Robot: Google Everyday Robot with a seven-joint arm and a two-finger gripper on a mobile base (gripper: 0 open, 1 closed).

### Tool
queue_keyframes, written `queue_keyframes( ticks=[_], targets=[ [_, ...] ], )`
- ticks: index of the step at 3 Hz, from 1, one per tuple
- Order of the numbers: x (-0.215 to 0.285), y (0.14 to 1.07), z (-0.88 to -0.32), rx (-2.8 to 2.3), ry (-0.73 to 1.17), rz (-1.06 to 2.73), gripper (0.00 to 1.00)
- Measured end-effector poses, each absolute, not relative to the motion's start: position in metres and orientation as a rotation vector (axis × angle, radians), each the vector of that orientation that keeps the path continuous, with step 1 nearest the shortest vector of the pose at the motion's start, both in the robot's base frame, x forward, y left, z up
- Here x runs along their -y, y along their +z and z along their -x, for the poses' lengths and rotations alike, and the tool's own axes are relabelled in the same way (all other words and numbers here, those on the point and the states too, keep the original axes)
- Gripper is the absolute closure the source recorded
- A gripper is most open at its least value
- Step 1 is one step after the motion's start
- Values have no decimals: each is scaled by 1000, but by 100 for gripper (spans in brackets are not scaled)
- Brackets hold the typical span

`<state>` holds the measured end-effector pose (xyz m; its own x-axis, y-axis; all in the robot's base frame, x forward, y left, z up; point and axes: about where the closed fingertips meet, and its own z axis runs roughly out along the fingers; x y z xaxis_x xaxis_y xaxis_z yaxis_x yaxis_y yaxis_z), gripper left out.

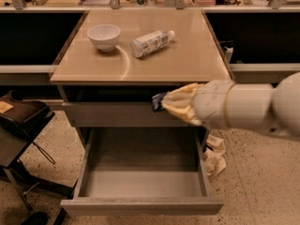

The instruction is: Place rxbar blueberry into middle drawer

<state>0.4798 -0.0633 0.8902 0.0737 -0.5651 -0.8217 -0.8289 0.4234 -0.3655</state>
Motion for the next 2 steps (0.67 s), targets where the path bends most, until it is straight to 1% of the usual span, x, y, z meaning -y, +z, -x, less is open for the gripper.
queue_keyframes(
  ticks=[1, 2],
  targets=[
    [20, 802, -477, -1631, 302, 1327, 100],
    [9, 700, -470, -1749, 266, 1390, 100]
  ],
)
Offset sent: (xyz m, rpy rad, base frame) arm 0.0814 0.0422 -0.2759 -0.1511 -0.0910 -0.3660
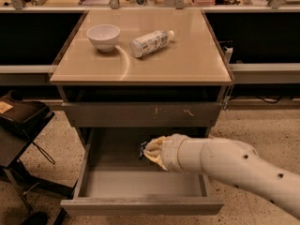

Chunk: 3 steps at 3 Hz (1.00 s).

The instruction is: Place rxbar blueberry into middle drawer

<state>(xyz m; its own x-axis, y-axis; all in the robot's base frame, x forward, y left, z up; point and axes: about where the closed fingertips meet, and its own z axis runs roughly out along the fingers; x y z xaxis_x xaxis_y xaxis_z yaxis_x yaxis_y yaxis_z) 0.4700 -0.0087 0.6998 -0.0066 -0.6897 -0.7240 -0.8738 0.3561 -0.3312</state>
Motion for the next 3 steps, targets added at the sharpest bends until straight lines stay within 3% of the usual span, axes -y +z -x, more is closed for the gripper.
queue_keyframes(
  ticks=[1, 3],
  targets=[
    [29, 635, -463, -1844, 167, 1408, 100],
    [47, 611, -508, -1908, 123, 1207, 100]
  ],
)
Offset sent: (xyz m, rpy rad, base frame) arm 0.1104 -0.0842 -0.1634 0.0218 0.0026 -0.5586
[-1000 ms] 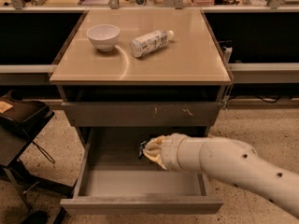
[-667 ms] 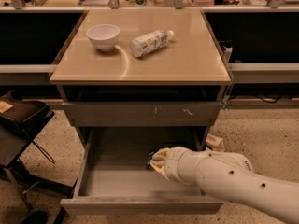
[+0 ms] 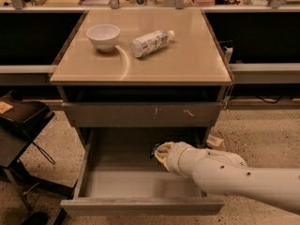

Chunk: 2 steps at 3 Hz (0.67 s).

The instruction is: Place rxbar blueberry into middle drawer

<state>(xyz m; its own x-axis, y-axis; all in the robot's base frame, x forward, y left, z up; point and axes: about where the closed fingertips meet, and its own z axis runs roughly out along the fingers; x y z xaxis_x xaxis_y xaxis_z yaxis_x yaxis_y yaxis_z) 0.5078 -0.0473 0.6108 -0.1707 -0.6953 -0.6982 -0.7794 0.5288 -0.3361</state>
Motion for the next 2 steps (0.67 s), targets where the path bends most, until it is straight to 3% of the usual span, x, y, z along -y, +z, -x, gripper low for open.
queue_keyframes(
  ticks=[2],
  targets=[
    [104, 580, -517, -1995, -25, 1127, 100]
  ],
)
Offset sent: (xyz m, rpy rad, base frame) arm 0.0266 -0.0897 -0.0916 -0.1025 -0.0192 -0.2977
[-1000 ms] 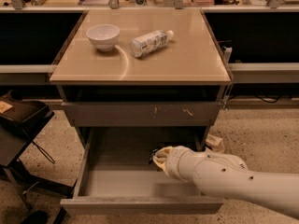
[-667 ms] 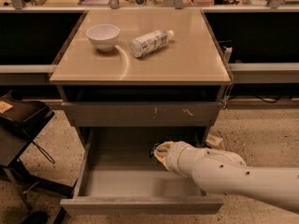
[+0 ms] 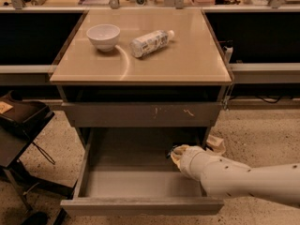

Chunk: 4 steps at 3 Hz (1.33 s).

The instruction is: Place rxbar blueberry into middle drawer

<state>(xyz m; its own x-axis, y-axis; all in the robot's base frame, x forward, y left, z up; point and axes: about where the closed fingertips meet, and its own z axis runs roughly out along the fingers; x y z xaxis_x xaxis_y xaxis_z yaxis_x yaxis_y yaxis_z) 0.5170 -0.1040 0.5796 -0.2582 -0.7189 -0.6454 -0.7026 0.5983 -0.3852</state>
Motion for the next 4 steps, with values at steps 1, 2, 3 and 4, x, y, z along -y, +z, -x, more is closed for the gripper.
queue_keyframes(
  ticks=[1, 2, 3, 4],
  targets=[
    [122, 543, -526, -2036, -41, 1025, 100],
    [118, 494, -526, -2083, 55, 967, 100],
    [104, 447, -527, -2127, 242, 901, 100],
    [85, 422, -533, -2117, 432, 826, 100]
  ],
)
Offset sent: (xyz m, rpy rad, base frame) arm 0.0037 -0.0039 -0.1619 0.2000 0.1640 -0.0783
